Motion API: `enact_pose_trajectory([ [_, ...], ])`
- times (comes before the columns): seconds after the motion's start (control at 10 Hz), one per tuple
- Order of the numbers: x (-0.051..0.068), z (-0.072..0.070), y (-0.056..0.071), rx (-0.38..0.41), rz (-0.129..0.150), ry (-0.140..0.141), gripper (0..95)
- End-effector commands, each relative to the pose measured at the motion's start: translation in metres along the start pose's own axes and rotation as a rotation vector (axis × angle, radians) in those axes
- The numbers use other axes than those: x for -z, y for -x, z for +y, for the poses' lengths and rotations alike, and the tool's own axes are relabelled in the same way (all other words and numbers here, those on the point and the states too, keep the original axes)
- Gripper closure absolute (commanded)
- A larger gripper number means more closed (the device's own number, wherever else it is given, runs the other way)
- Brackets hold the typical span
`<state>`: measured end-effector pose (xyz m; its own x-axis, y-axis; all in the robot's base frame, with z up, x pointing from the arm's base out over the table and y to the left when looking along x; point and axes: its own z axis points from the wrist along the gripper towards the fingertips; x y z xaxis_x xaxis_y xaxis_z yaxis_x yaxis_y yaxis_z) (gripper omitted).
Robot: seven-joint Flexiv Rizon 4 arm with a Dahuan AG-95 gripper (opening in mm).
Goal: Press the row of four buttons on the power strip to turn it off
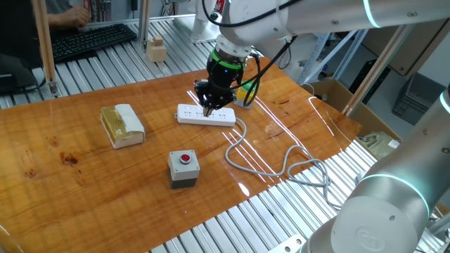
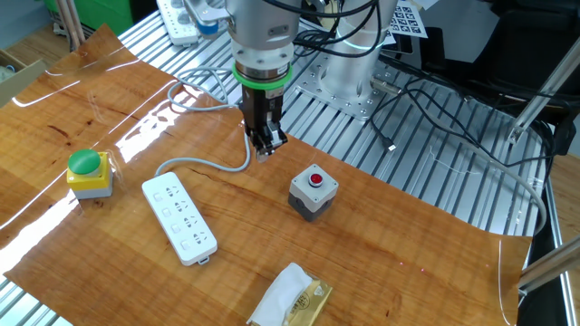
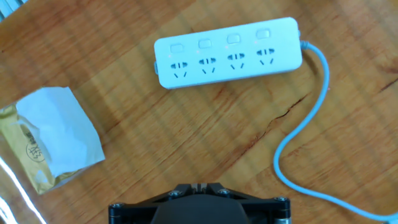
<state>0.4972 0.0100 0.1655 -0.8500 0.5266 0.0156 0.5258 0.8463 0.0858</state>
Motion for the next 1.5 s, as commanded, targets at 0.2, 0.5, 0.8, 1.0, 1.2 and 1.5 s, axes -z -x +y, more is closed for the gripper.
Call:
enact_pose_trajectory([
  [0.2, 0.001, 0.0, -0.001, -0.017, 0.007, -0.026, 95.0],
  [0.5, 0.0, 0.0, -0.001, -0.075, 0.024, -0.037, 95.0],
  [0.8, -0.002, -0.002, 0.001, -0.099, 0.027, -0.032, 95.0],
  [1.0, -0.003, -0.005, 0.004, -0.121, 0.027, -0.033, 95.0],
  [1.2, -0.005, -0.009, 0.008, -0.137, 0.03, -0.034, 95.0],
  [1.5, -0.009, -0.018, 0.015, -0.201, 0.046, -0.034, 95.0],
])
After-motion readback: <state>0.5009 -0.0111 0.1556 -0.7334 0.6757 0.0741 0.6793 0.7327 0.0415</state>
